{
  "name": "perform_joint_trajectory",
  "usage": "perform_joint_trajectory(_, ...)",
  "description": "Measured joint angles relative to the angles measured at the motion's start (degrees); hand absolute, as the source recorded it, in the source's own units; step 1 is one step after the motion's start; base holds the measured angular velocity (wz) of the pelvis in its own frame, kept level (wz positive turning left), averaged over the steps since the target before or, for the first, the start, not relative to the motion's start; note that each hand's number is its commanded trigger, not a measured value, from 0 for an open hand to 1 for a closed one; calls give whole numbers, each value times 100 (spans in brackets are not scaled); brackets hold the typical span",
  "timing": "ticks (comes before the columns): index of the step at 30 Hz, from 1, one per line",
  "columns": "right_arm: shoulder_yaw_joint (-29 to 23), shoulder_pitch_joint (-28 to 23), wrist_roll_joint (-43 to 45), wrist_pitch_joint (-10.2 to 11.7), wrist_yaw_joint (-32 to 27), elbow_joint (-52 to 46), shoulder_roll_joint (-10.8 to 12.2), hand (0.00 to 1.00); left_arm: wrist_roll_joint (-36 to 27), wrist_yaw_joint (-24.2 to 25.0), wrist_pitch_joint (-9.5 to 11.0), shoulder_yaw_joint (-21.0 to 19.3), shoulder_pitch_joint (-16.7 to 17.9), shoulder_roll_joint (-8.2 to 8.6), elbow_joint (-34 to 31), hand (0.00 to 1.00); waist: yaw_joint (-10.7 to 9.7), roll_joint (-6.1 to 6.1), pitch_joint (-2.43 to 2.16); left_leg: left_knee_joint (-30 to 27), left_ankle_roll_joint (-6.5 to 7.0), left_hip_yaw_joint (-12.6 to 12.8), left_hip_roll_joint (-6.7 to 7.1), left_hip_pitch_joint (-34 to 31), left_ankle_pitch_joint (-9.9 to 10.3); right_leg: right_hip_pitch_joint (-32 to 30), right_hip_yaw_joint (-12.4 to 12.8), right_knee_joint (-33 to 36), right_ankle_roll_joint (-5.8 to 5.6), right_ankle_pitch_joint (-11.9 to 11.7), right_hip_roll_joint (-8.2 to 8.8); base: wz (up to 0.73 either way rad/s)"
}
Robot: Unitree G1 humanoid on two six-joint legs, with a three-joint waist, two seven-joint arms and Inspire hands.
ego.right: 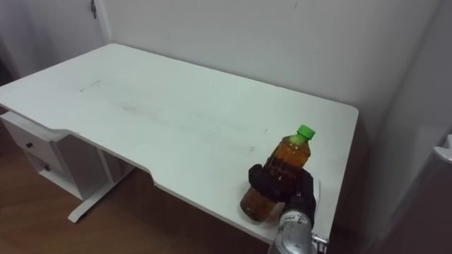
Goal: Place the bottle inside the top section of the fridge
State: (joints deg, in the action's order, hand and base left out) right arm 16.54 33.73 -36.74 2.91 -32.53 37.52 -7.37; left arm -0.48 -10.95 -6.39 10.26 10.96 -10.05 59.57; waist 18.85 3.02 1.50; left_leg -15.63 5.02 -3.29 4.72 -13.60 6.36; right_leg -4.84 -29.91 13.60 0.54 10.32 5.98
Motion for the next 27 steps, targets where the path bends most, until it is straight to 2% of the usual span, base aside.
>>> perform_joint_trajectory(6, -65, -1, -600, -24, 144, -7, -4, 100, 16, 44, 11, -167, 114, 22, -174, 0, 5, -13, -17, 12, 5, 42, -4, 48, -2, 29, 18, 12, -8, -7, 1, -1)
perform_joint_trajectory(9, -197, -30, -598, -153, 147, -148, -4, 100, 13, 40, 55, -351, 251, 58, -227, 0, -63, -76, -54, 43, 16, 97, -13, 104, 6, 57, 79, 7, -21, -15, -3, -7)
perform_joint_trajectory(11, -223, -33, -595, -159, 148, -407, -42, 100, 15, 39, 57, -372, 329, 48, -234, 0, -148, -102, -67, 71, 17, 135, -19, 139, 6, 60, 146, 5, -25, -19, -8, -9)
perform_joint_trajectory(14, -213, -222, -597, -159, 364, -1183, -252, 100, 6, 41, 58, -476, 444, 52, -232, 0, -272, -105, -72, 182, 21, 212, -26, 322, 2, 163, 237, -4, -26, -21, -5, -15)
perform_joint_trajectory(16, -214, -494, -590, -157, 620, -1917, -474, 100, 5, 43, 59, -581, 467, 83, -220, 0, -323, -95, -94, 259, 25, 311, -42, 446, 4, 214, 318, -2, -29, -20, -6, -22)
perform_joint_trajectory(19, -222, -781, -513, -159, 825, -2607, -632, 100, 8, 42, 123, -789, 475, 83, -209, 0, -509, -49, -121, 328, 23, 408, -64, 576, 6, 277, 417, -4, -29, -20, -19, -17)
perform_joint_trajectory(21, -222, -854, -271, -177, 925, -2855, -679, 100, 23, 42, 197, -1011, 548, 81, -225, 0, -622, -14, -146, 400, 22, 479, -80, 647, 7, 306, 489, -3, -29, -20, -26, -21)
perform_joint_trajectory(22, -223, -863, -140, -181, 987, -3010, -805, 100, 34, 42, 225, -1090, 553, 67, -222, 0, -708, 1, -145, 403, 22, 505, -89, 675, 7, 321, 515, -3, -27, -21, -32, -15)
perform_joint_trajectory(25, -346, -895, -92, -191, 1201, -3372, -1155, 100, 53, 41, 233, -1247, 564, 61, -199, 0, -781, 8, -150, 453, 21, 625, -107, 831, 8, 393, 641, 2, -24, -24, -41, -21)
perform_joint_trajectory(27, -404, -912, 5, -222, 1377, -3581, -1226, 100, 69, 40, 303, -1271, 564, 43, -152, 0, -833, 22, -158, 495, 22, 644, -106, 932, 13, 470, 670, 5, -28, -20, -40, -9)
